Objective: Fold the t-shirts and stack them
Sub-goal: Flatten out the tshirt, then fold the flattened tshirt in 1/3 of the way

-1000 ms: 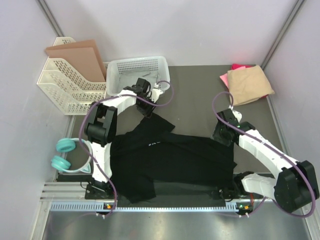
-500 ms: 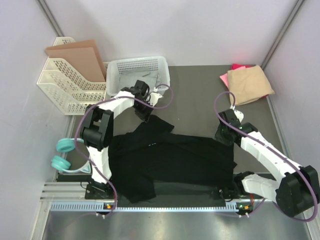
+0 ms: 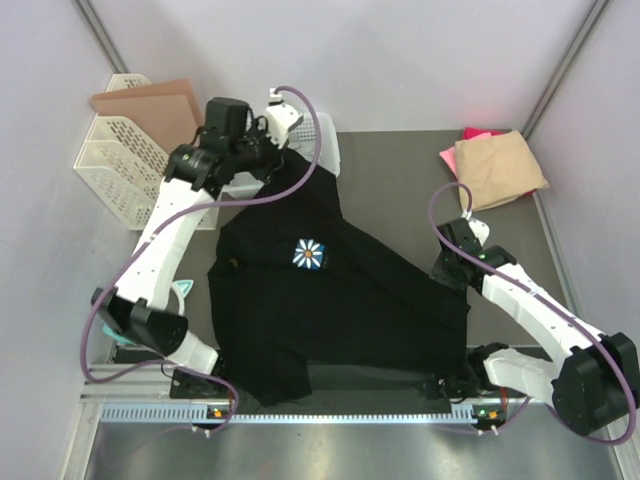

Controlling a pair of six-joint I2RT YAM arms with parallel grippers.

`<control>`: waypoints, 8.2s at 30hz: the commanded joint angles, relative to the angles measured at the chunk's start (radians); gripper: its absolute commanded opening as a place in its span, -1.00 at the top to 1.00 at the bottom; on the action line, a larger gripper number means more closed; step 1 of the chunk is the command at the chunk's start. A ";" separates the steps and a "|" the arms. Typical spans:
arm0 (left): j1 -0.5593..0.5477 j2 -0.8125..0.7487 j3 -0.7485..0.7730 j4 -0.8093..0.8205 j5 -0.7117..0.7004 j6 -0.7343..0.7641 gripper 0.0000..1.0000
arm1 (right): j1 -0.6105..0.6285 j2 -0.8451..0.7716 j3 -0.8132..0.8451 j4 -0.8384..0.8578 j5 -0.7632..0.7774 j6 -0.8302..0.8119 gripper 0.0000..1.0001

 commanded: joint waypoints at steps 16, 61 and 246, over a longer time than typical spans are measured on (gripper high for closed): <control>-0.005 -0.094 -0.117 0.045 -0.196 0.133 1.00 | 0.013 -0.112 0.038 -0.078 0.005 -0.038 -0.11; 0.037 -0.239 -0.390 0.125 -0.283 0.197 1.00 | 0.060 0.092 -0.086 0.042 0.170 0.099 0.95; 0.291 0.001 -0.481 0.011 -0.153 0.114 0.45 | -0.237 0.658 0.561 0.014 0.135 -0.222 0.20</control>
